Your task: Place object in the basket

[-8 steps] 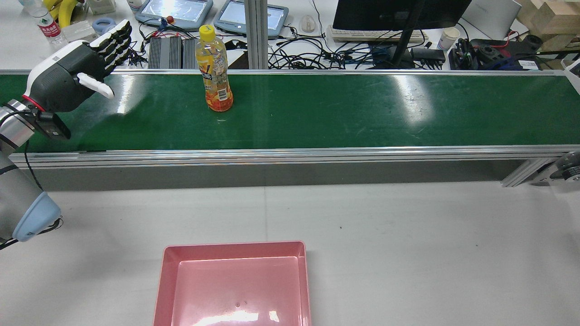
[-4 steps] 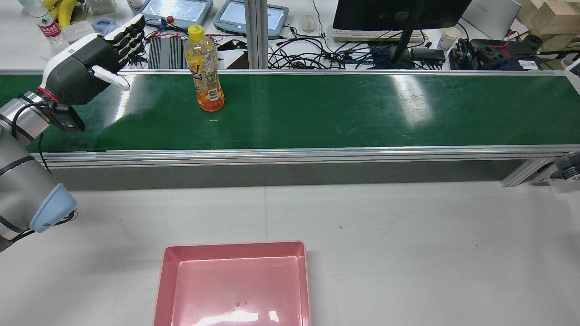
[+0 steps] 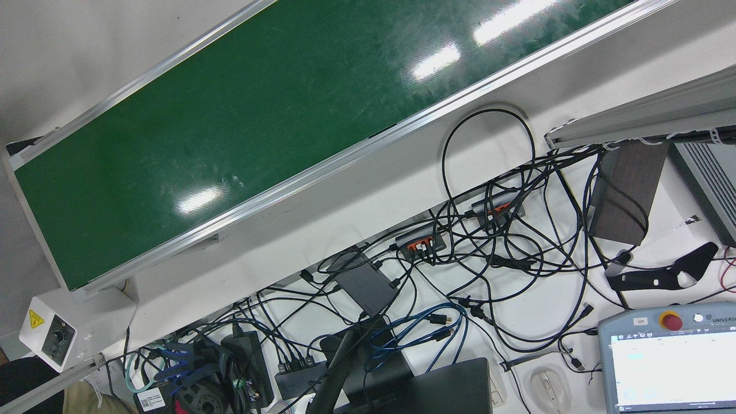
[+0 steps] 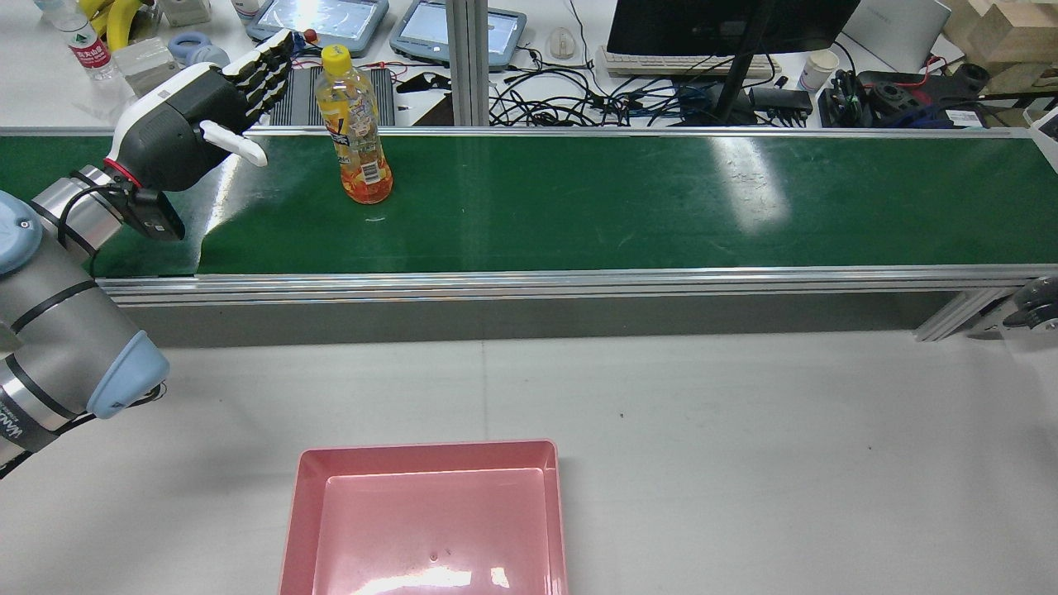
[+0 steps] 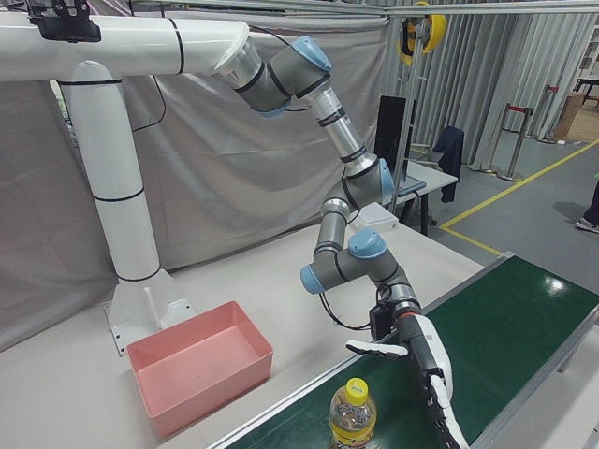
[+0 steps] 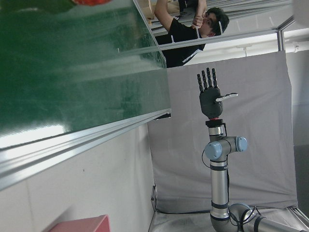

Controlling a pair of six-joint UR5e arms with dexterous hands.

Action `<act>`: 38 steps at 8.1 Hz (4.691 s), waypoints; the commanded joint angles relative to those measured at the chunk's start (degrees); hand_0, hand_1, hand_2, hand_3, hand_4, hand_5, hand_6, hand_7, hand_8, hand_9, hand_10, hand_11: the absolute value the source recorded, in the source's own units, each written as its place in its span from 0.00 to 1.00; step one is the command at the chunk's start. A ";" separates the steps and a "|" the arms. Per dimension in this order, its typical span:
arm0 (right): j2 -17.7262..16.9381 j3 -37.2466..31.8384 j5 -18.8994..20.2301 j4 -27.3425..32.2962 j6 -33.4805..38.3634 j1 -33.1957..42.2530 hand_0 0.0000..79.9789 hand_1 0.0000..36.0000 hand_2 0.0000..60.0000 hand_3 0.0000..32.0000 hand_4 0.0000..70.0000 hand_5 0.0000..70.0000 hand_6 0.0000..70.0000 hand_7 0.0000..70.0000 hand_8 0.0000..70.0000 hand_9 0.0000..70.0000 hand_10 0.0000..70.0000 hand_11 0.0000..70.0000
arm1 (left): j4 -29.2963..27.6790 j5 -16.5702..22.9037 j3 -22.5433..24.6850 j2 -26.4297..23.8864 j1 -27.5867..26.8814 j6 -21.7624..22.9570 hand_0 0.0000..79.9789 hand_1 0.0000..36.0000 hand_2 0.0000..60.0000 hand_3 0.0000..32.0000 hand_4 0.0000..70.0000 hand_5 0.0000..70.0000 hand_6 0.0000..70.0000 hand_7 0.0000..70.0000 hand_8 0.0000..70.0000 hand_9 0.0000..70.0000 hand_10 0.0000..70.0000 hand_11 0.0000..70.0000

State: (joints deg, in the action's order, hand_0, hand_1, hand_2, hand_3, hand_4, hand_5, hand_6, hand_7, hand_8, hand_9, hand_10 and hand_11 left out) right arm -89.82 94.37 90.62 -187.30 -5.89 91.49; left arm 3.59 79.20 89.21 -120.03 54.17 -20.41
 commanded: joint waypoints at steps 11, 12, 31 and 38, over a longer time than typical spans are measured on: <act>0.00 0.20 0.00 0.00 0.09 0.00 0.00 0.00 0.00 0.00 0.00 0.00 0.00 0.00 0.00 0.00 0.00 0.00 | 9.92 -1.94 -2.73 -9.69 -2.49 0.28 0.76 0.95 1.00 0.00 0.79 1.00 1.00 1.00 1.00 1.00 1.00 1.00; 0.08 0.20 0.00 0.00 0.09 0.00 0.00 0.00 0.00 0.00 0.00 0.00 0.00 0.00 0.00 0.00 0.00 0.00 | 10.47 -1.95 -2.55 -9.70 -2.40 0.54 0.72 1.00 1.00 0.00 0.72 1.00 1.00 1.00 1.00 1.00 1.00 1.00; -0.01 0.11 0.00 0.00 0.00 0.00 0.00 0.00 0.00 0.00 0.00 0.00 0.00 0.00 0.00 0.00 0.00 0.00 | 22.51 -0.81 42.54 15.09 -34.39 -12.64 0.70 0.71 1.00 0.00 0.60 1.00 0.78 1.00 0.88 1.00 1.00 1.00; -0.01 0.02 0.00 0.00 0.00 0.00 0.00 0.00 0.00 0.00 0.00 0.00 0.00 0.00 0.00 0.00 0.00 0.00 | 8.27 3.33 47.87 31.15 -34.74 -9.04 0.71 0.05 0.00 0.00 0.11 0.34 0.00 0.06 0.01 0.05 0.20 0.31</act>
State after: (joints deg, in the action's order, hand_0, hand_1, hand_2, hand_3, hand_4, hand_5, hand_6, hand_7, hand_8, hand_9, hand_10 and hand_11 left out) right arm -89.82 94.48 90.62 -187.29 -5.89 91.49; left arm 13.51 82.21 132.70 -94.12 19.47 -30.37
